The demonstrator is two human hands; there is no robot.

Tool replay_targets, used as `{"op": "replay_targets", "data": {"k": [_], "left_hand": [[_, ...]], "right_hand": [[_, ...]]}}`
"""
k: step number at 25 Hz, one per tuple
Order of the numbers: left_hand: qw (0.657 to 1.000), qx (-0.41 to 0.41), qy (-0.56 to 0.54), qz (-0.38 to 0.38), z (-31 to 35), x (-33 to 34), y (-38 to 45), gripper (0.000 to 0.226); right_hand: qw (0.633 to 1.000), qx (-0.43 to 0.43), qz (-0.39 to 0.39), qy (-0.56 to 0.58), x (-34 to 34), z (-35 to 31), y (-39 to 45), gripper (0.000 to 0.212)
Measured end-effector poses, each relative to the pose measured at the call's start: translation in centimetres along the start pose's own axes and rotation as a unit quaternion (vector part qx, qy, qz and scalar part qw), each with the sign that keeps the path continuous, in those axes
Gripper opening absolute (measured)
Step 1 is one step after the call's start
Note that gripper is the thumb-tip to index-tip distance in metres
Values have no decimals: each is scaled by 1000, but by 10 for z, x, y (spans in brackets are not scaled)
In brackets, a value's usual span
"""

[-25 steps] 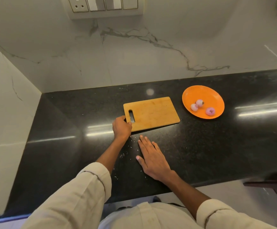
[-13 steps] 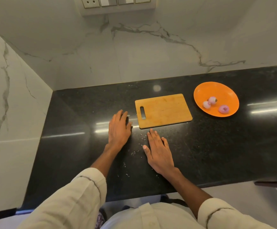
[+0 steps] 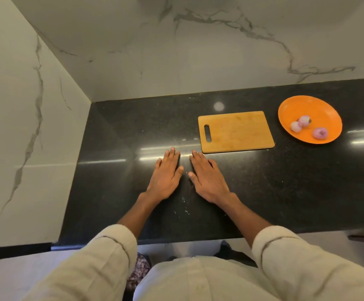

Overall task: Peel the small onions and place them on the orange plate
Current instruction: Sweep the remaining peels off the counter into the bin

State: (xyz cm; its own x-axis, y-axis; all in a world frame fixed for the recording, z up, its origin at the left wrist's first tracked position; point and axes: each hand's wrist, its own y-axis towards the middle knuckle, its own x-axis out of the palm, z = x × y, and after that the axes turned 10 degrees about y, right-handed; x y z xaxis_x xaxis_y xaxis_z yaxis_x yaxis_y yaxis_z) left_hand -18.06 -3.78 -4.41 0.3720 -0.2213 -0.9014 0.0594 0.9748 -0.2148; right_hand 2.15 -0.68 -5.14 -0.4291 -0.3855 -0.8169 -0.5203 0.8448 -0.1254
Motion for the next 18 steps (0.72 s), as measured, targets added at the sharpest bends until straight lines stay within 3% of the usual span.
{"op": "replay_targets", "data": {"k": [4,6,9,11,13,15,17,18], "left_hand": [[993,114,-18,-20,5,15,-48,72],[988,136,-73,-22,9,18,-70,72],[997,58,-38,19,15,18,-62,68],[1000,19,-9,10,21,18,-56,69],[994,51,-93,-6,33,25,-63,68],[957,48,-285,-29,42,28,-83,65],[931,15,-363,-23,39,29,-101,66],[943,-9,-334,-7,36,30,-106,68]], "right_hand": [[991,-92,-50,77,7,-4,-52,60],[987,-82,-5,139,3,5,-73,57],[993,32,98,57,-1,17,-68,57],[994,76,77,-3,4,8,-60,64],[1000,11,26,12,17,-6,-65,63],[992,-47,-1,114,19,-15,-81,59],[974,-13,70,217,12,-9,-99,55],[967,27,122,220,10,-3,-107,55]]}}
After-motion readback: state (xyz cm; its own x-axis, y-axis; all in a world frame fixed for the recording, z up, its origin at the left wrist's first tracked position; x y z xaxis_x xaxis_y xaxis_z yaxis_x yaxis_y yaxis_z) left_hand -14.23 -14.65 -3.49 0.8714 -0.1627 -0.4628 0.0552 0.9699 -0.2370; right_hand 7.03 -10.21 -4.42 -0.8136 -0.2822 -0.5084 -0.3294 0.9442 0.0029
